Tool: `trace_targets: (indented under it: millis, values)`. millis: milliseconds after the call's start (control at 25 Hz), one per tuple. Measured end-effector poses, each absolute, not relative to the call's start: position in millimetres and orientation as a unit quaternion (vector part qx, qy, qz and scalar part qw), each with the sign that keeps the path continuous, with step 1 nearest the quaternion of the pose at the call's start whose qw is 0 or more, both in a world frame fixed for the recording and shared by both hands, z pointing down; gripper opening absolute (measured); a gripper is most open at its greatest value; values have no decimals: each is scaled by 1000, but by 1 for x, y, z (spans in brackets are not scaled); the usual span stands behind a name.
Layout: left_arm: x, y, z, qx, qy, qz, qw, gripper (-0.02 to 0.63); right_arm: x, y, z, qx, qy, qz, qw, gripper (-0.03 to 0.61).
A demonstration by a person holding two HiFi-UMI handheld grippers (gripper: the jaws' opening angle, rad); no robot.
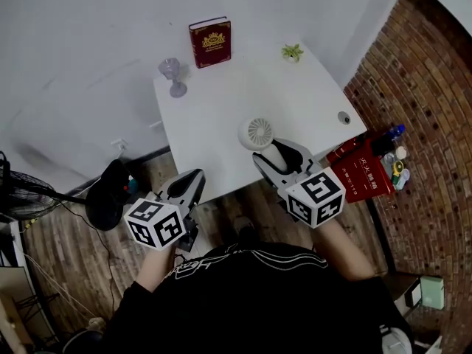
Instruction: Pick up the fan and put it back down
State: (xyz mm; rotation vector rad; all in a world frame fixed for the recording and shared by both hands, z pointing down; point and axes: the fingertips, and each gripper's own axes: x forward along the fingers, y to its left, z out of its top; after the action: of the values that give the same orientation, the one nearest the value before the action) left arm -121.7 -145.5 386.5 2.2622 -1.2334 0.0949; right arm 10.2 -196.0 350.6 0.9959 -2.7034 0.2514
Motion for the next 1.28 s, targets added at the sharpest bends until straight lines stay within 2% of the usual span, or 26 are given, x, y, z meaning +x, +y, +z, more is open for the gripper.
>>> trace_targets:
  millis: [680, 1280]
  values:
    - [-128, -187, 385, 838, -468, 32, 279, 32, 7, -250, 367, 337, -924, 104, 148, 190]
    - [-140, -243, 402, 816, -501, 28, 286, 32, 4, -337, 462, 319, -906, 114, 255, 190]
